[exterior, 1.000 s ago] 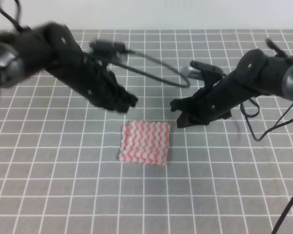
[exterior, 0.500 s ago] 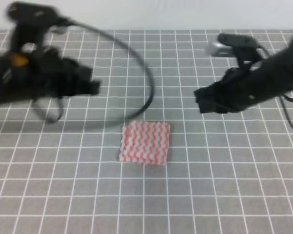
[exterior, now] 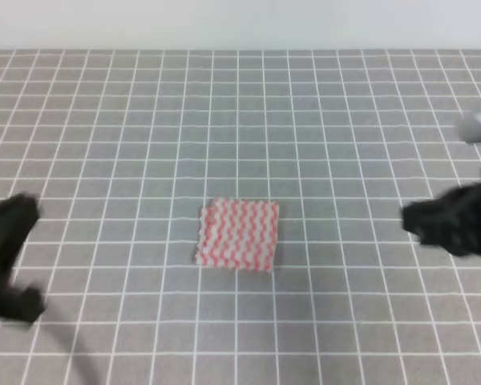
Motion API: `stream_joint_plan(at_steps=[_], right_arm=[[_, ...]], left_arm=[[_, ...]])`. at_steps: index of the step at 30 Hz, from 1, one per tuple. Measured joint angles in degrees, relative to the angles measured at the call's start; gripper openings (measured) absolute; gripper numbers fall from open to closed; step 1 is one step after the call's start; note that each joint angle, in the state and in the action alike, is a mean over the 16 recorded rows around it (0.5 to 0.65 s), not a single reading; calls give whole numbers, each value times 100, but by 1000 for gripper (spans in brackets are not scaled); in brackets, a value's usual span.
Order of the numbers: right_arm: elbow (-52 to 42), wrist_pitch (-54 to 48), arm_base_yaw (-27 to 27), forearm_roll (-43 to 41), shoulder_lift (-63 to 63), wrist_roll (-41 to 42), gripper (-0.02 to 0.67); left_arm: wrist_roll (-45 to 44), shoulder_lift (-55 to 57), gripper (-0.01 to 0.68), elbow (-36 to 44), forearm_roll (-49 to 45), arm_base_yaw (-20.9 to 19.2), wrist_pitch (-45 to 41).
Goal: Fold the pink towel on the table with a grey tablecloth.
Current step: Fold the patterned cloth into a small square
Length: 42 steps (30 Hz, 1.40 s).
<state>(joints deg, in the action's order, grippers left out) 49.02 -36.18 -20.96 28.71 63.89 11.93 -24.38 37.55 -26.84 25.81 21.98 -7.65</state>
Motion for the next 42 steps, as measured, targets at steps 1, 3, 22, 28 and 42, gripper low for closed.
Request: stream_joint_plan(at_steps=[1, 3, 22, 28, 42], right_arm=[[-157, 56, 0, -16, -219, 2, -16], [-462, 192, 0, -49, -645, 6, -16], [-3050, 2576, 2, -109, -3972, 338, -16], [-3388, 3143, 3, -145, -4270, 587, -16], [-3493, 3314, 4, -211, -4293, 789, -16]], left_arm=[[-1, -257, -2, 168, 7, 0, 36], [-3, -784, -2, 465, 20, 1, 82], [-58, -3874, -3, 2356, -94, 1, 105], [-59, -3925, -3, 2702, -84, 1, 122], [-56, -3930, -3, 2797, -68, 2, -169]])
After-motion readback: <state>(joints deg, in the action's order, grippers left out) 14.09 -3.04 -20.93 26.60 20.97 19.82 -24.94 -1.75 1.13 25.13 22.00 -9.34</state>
